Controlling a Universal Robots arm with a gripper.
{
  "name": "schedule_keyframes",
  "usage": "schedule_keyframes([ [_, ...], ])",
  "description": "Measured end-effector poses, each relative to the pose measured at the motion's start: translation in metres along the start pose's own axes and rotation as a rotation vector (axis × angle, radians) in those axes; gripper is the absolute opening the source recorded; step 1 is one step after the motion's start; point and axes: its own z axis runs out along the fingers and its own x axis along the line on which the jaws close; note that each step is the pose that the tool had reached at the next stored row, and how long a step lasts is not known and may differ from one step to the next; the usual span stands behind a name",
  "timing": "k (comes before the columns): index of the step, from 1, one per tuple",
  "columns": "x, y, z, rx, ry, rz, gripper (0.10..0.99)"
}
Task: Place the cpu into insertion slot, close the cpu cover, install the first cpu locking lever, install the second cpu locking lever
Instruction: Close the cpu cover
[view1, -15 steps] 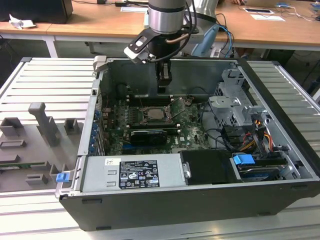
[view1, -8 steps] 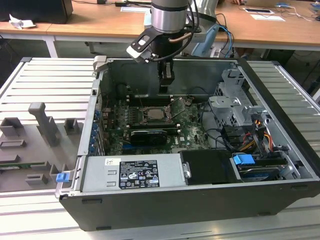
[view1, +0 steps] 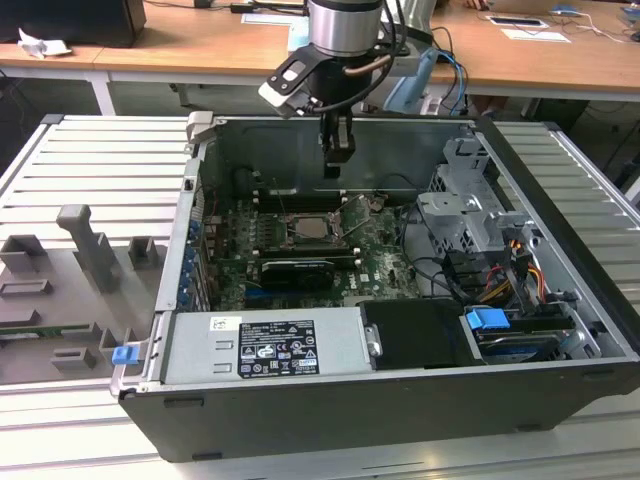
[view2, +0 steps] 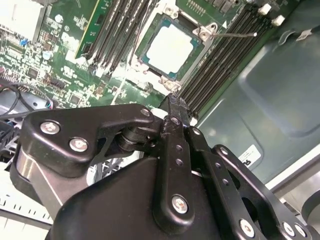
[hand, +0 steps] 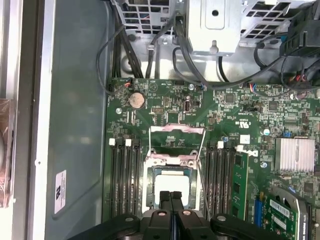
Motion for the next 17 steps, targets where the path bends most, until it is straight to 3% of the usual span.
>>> schedule_keyframes([
  [9, 0.0001, 0.0156, 0.0018, 0.003, 0.0000, 0.000, 0.106],
  [17, -0.0017, 0.0180, 0.0029, 0.003, 0.0006, 0.000, 0.106],
])
